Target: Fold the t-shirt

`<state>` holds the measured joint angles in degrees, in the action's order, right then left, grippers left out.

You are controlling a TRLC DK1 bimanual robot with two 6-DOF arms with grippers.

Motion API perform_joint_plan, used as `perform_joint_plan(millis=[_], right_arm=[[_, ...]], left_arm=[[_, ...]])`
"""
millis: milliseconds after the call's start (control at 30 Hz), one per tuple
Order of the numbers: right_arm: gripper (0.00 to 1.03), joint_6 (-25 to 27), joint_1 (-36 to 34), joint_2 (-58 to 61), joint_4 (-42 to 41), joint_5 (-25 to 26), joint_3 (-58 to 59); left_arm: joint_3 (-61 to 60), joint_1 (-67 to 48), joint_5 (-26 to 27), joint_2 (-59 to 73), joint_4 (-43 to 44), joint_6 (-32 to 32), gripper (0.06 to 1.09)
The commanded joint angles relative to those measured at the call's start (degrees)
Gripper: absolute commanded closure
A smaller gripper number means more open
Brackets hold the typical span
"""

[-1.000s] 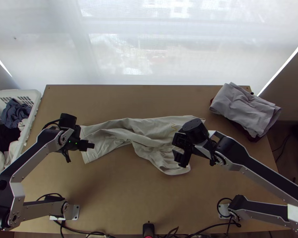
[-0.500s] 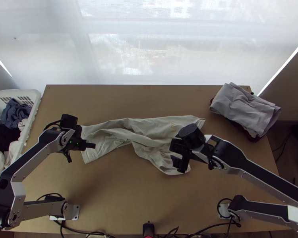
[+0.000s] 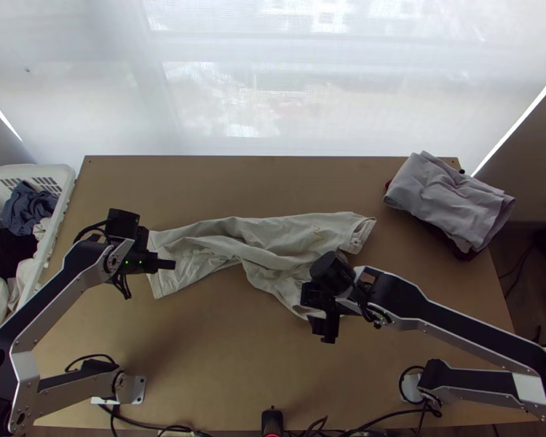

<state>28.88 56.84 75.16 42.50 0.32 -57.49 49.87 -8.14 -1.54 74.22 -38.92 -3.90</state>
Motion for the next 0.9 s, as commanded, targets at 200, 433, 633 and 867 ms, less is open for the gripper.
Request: perform_joint_plan(millis=[200,433,633,867], right_arm=[[0.13,-3.57,1.87,11.42,-9.1,-3.39,1.07],[0.21,-3.13,1.78,16.87,-14.02,-3.31,1.86],[0.33,-2.43,0.64,17.75,-15.25,-2.87,3.97],[0.48,-1.55,-0.15,16.08,-15.87,-1.37,6.52]], left_arm=[[0.49,-0.12,-0.04,-2.14,-2.04,-0.05,1.05],[0.93,0.32,-0.13,-2.76,-3.18,0.47,1.05],[0.93,0.85,-0.04,-3.64,-3.71,1.0,1.05],[0.93,0.67,-0.04,-4.43,-3.97,1.53,1.05]])
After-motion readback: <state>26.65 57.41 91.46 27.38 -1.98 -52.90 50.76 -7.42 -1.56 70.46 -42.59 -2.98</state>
